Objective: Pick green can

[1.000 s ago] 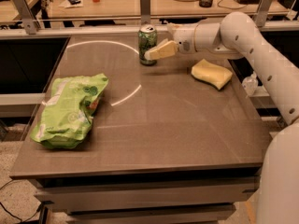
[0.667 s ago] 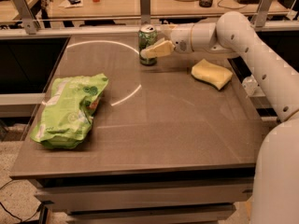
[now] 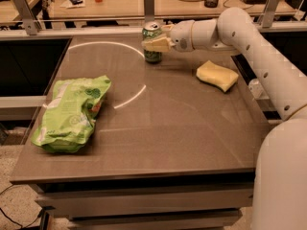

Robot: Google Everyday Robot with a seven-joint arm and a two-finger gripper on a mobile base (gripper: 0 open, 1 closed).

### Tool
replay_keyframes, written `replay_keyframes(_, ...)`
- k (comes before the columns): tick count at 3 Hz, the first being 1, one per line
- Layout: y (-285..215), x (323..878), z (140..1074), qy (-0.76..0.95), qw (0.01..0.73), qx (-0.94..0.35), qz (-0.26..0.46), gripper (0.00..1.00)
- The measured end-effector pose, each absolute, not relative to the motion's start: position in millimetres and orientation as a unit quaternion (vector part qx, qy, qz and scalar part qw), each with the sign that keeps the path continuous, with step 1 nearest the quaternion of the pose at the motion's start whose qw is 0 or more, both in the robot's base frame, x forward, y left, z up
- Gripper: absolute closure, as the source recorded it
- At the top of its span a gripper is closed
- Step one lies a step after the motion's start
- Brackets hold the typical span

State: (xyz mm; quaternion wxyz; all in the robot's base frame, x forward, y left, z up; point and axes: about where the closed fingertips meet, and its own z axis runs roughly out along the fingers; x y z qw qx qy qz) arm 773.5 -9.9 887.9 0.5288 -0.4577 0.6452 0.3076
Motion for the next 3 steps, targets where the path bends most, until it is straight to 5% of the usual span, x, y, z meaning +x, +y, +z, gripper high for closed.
replay_keyframes(2,-11,778,941,0.635,0.549,-0.438,0.32,1.0)
replay_keyframes(3,-11,779,942,0.636,0.549,-0.437,0.32,1.0)
